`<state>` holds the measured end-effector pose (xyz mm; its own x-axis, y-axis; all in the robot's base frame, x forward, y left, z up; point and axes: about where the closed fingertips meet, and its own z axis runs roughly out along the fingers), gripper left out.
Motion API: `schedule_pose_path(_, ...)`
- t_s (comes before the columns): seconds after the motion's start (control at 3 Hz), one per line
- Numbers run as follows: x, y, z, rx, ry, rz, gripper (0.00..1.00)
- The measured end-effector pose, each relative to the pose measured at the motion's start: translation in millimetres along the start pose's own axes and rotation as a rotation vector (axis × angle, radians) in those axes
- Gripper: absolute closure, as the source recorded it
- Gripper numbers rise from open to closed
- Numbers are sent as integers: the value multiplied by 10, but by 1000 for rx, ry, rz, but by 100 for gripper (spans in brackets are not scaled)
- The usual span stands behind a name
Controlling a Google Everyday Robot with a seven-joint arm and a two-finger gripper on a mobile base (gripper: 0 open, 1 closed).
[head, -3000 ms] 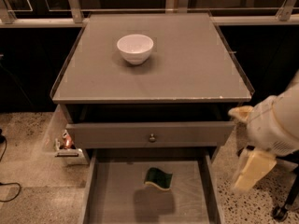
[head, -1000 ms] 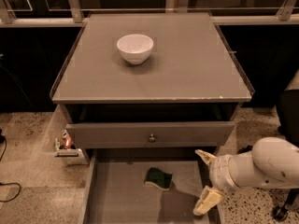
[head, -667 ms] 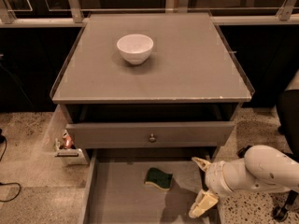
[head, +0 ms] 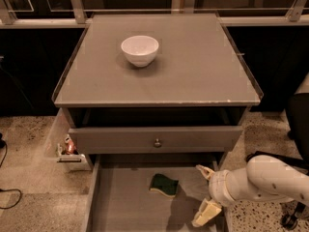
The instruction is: Pick sponge from middle drawer and place on counter
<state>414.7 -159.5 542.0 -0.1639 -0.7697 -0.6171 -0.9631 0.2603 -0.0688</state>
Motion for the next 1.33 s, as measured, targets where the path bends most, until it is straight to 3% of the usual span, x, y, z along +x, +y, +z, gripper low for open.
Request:
schedule_pose_path(0.67, 263, -230, 745, 95, -46, -76, 0)
schedule_pose_path(1.0, 317, -365, 1058, 101, -103, -89, 0)
schedule_pose_path(1.33, 333, -459, 1369, 66, -172, -72, 0)
